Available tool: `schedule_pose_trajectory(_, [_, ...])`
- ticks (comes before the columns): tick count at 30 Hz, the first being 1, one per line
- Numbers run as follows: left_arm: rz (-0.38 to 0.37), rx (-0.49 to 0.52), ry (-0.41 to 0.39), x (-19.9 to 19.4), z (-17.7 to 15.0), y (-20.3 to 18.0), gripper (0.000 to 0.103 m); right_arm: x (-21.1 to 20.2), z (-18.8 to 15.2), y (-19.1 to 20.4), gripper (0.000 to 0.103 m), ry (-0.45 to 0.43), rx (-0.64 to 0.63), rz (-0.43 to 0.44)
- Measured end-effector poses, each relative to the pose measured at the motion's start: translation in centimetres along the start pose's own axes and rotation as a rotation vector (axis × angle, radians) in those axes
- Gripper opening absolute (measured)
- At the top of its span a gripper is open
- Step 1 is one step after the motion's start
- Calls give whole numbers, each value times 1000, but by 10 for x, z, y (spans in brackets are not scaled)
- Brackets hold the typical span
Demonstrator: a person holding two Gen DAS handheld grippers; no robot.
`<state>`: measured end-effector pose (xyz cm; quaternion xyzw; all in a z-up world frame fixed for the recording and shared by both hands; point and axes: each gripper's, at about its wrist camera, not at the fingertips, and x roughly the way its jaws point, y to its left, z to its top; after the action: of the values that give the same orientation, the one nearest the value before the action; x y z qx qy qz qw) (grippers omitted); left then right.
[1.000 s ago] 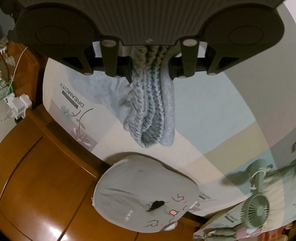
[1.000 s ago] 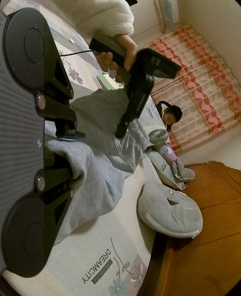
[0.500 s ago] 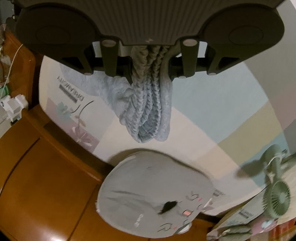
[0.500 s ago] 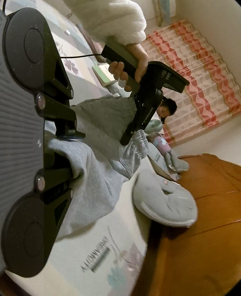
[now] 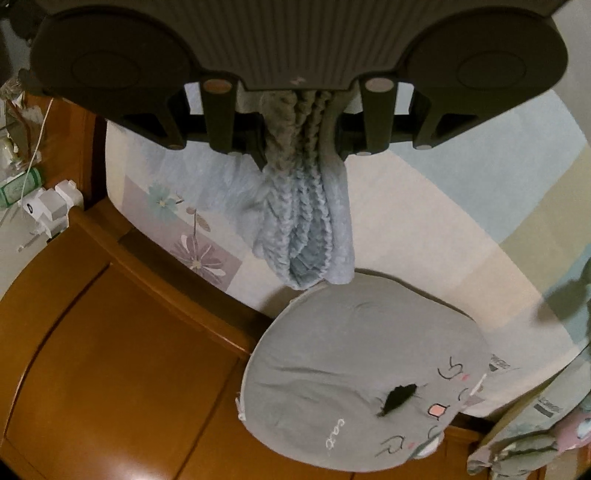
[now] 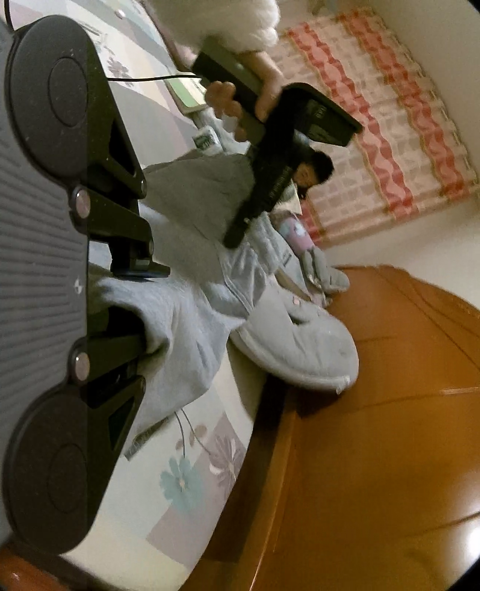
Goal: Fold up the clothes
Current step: 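Lift the sweatpants with both grippers and carry them toward the cat cushion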
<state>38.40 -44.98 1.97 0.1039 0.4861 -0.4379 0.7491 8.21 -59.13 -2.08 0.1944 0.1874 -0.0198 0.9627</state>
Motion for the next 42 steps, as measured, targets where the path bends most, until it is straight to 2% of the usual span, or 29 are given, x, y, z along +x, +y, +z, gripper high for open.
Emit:
schedule_pose_trajectory(5, [-8,16,16,13,10,0,31,4,-7,-2,13,8,-3,-20])
schedule_pose_trajectory(10, [13,48,54,27,24,0,31,6,-8,1,13,8,-1,-21])
schedule_pose_trajectory(14, [25,71,52,27,36,0,32,10,-10,3,13,12,-6,-15])
schedule_pose_trajectory(18, [60,55,53,26,41,4,39,13,-16,1,13,18,7,-9])
schedule_pose_trajectory(22, [118,2,-1,20,43,15,37,11,-17,0,13,24,11,-4])
schedule_pose_trajectory(25, [123,-46,-37,11,46,24,39,10,-20,-1,13,34,13,-1])
schedule_pose_trajectory(26, [125,-48,-38,8,45,24,40,10,-20,-3,13,37,19,4])
schedule_pose_trajectory(29, [118,-33,-31,2,35,21,52,9,-23,-6,16,51,42,14])
schedule_pose_trajectory(32, [91,-39,-12,1,12,21,56,7,-27,-12,23,77,103,58])
schedule_pose_trajectory(33, [84,-44,-5,1,3,22,57,5,-29,-15,30,86,125,71])
schedule_pose_trajectory(34, [78,-59,2,2,-6,24,57,2,-31,-19,43,96,154,83])
schedule_pose_trajectory(36, [61,-132,13,3,-28,34,59,-3,-36,-27,60,116,220,108])
schedule_pose_trajectory(40, [9,-312,22,5,-73,56,61,-12,-46,-49,68,160,368,134])
schedule_pose_trajectory(42, [-50,-398,17,7,-90,67,64,-13,-50,-60,73,176,445,143])
